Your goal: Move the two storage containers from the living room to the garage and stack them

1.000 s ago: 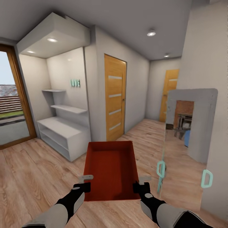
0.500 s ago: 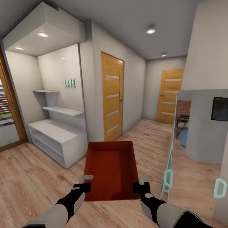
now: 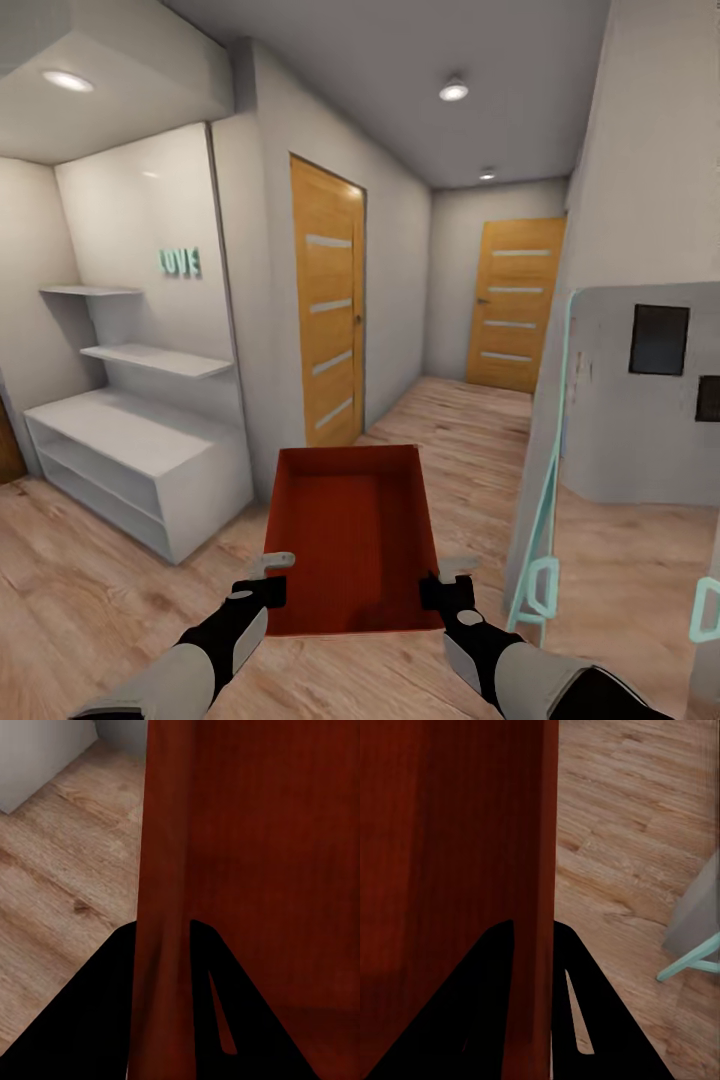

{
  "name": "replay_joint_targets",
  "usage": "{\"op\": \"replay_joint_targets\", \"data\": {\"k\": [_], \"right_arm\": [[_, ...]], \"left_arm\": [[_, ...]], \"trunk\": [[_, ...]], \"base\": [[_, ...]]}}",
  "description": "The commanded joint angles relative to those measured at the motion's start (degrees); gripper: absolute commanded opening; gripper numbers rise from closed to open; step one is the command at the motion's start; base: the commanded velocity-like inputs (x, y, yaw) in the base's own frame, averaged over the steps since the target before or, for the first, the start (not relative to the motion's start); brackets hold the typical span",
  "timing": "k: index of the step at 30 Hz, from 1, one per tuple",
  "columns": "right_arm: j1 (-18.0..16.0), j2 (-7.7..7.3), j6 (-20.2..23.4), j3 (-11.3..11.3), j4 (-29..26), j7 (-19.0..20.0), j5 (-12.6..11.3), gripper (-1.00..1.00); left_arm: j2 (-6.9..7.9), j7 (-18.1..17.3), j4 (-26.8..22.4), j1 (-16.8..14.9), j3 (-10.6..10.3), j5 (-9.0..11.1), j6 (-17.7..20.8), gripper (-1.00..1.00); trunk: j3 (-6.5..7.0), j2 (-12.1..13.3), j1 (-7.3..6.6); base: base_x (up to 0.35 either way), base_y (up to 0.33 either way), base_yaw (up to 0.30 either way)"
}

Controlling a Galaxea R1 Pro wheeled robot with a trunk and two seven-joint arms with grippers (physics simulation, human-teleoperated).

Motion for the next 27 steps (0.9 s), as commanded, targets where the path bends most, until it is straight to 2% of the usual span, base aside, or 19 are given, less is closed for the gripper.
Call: {"op": "replay_joint_targets", "data": {"k": [1,14,27], "right_arm": [[0.0,0.02,0.1,-3.7,-0.2,0.0,0.7,-1.0],[0.0,0.03,0.1,-3.7,-0.2,0.0,0.7,-1.0],[0.0,0.09,0.1,-3.7,-0.2,0.0,0.8,-1.0]], "left_arm": [[3.2,0.4,-0.2,0.0,3.3,1.9,0.4,-1.0],[3.2,0.4,-0.2,0.0,3.3,1.9,0.4,-1.0],[3.19,0.4,-0.2,0.0,3.3,1.9,0.4,-1.0]], "trunk": [[-0.08,-0.1,0.04],[-0.08,-0.1,0.04],[-0.08,-0.1,0.04]], "base": [[0.314,0.188,-0.232],[0.314,0.188,-0.229],[0.314,0.188,-0.058]]}}
